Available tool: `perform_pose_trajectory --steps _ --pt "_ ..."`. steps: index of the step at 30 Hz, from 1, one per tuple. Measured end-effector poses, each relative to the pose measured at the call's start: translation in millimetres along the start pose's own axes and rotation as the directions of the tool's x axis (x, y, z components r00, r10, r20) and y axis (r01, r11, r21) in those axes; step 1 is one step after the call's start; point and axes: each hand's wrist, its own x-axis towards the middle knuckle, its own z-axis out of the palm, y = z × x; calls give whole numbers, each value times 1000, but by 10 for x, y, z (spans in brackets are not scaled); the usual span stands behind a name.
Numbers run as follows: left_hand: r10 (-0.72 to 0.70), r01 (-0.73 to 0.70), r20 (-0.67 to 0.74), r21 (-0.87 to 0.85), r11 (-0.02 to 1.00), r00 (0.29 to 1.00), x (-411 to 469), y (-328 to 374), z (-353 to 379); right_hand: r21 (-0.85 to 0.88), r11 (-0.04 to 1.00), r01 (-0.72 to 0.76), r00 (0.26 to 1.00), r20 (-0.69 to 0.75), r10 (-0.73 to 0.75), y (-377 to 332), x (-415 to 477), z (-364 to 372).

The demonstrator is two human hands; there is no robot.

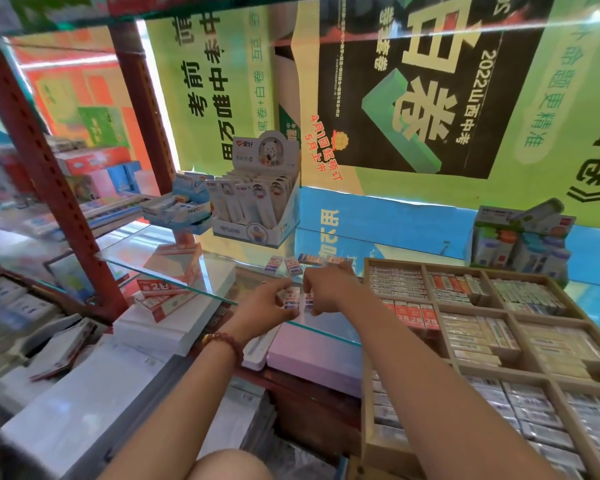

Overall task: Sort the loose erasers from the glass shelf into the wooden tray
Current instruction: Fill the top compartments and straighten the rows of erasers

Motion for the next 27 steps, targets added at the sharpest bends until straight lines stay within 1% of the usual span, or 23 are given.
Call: perform_pose_trajectory --steps 2,4,5,6,8,11,12,13,14,15,16,17,19,21,25,27 --pt "5 -5 -3 -33 999 1000 -10 -19 13 43 999 -13 996 -90 17 22 -27 5" --pt "14 -15 -17 -71 997 1000 -19 -16 10 212 977 20 985 -172 17 13 -44 11" --pt "22 -24 -24 -85 996 999 -27 -7 5 301 952 57 983 -184 -1 -16 -50 12" --pt "35 -38 -33 -90 995 999 -40 11 2 355 931 90 983 -180 -27 -55 -45 20" --pt "61 -65 -51 -91 994 997 -71 46 1 367 923 119 987 -141 -71 -119 -20 59" --pt "103 -110 -66 -119 987 992 -89 55 -2 379 921 92 991 -126 -47 -95 -28 41" --pt "115 -120 -45 -123 985 992 -85 56 0 365 929 62 988 -157 -5 -63 -49 17" --pt "123 -124 -14 -109 986 992 -81 56 5 293 956 10 978 -204 52 -31 -68 3" --pt "126 -125 13 -78 989 992 -73 50 11 175 982 -69 963 -245 111 -3 -84 10" --pt "131 -129 25 -54 990 991 -67 48 18 50 987 -151 953 -257 159 21 -98 24" --pt "130 -129 27 -49 990 991 -65 47 23 -50 976 -211 953 -231 194 35 -99 49" --pt "133 -132 18 -59 990 991 -55 36 32 -111 963 -244 957 -187 221 39 -87 84" --pt "129 -128 4 -88 988 992 -52 29 45 -134 954 -268 959 -133 250 37 -58 137" --pt "123 -123 -10 -120 985 992 -26 21 60 -126 955 -270 957 -148 251 41 -31 153" --pt "126 -126 -11 -119 985 992 8 22 103 -144 947 -287 947 -193 258 3 -16 206" --pt "103 -105 -17 -174 979 994 -6 55 110 -124 948 -292 944 -197 265 -13 -9 222"
